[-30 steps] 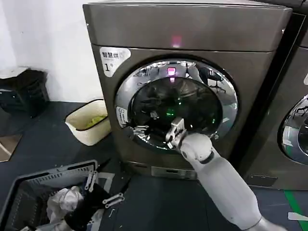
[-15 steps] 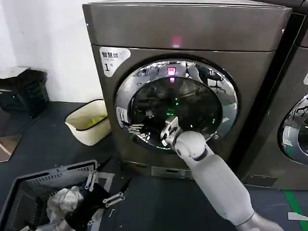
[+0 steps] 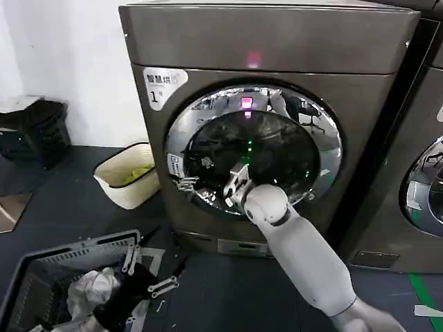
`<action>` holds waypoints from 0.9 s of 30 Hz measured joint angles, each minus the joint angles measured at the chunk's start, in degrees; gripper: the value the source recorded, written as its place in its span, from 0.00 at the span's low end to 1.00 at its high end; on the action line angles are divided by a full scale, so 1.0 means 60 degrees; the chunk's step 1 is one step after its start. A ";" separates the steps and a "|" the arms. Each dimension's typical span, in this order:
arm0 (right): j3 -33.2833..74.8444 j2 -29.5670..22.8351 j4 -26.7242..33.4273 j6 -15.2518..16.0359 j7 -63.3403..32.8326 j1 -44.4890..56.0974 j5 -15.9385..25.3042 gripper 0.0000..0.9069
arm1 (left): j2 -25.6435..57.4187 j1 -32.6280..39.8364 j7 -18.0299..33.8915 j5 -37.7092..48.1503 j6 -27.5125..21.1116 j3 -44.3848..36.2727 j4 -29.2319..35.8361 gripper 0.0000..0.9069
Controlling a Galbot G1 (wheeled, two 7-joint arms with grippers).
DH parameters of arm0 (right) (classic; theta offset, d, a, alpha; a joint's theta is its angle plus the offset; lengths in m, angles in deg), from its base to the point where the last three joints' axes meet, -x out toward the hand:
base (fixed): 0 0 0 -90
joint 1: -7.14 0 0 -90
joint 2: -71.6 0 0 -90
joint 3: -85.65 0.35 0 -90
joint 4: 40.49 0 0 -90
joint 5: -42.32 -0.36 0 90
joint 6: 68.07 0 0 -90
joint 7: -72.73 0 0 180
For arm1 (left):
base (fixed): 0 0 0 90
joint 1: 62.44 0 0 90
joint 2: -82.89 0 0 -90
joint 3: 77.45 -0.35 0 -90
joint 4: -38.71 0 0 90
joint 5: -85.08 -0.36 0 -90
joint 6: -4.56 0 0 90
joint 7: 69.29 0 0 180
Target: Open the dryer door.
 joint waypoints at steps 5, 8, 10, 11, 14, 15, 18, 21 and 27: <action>-0.0055 -0.0034 0.0197 -0.0057 0.0258 -0.0092 0.0009 1.00 | 0.0007 0.0022 -0.0001 0.0007 0.0002 -0.0003 -0.0028 1.00; -0.0081 -0.0034 0.0309 -0.0115 0.0518 -0.0150 0.0009 1.00 | 0.0008 0.0022 -0.0002 0.0011 0.0005 -0.0003 -0.0030 1.00; -0.0092 -0.0023 0.0358 -0.0147 0.0702 -0.0182 0.0008 1.00 | 0.0009 0.0023 -0.0002 0.0016 0.0005 -0.0003 -0.0032 1.00; -0.0105 -0.0019 0.0383 -0.0160 0.0778 -0.0192 0.0006 1.00 | 0.0009 0.0025 -0.0002 0.0017 0.0006 -0.0001 -0.0038 1.00; -0.0136 -0.0013 0.0467 -0.0209 0.0978 -0.0234 0.0000 1.00 | 0.0007 0.0033 -0.0002 0.0016 0.0010 -0.0001 -0.0066 1.00; -0.0151 -0.0008 0.0494 -0.0228 0.1056 -0.0246 -0.0002 1.00 | 0.0005 0.0032 -0.0002 0.0016 0.0010 -0.0001 -0.0068 1.00; -0.0175 0.0023 0.0491 -0.0254 0.1343 -0.0250 -0.0009 1.00 | 0.0004 0.0027 -0.0002 0.0017 0.0014 0.0008 -0.0068 1.00; -0.0194 0.0114 0.0347 -0.0254 0.1614 -0.0181 -0.0056 1.00 | 0.0003 0.0024 -0.0002 0.0017 0.0019 0.0014 -0.0069 1.00; -0.0309 0.0410 -0.0032 -0.0156 0.2256 -0.0089 -0.0488 1.00 | 0.0059 0.0153 -0.0002 0.0155 -0.0008 0.0097 -0.0149 1.00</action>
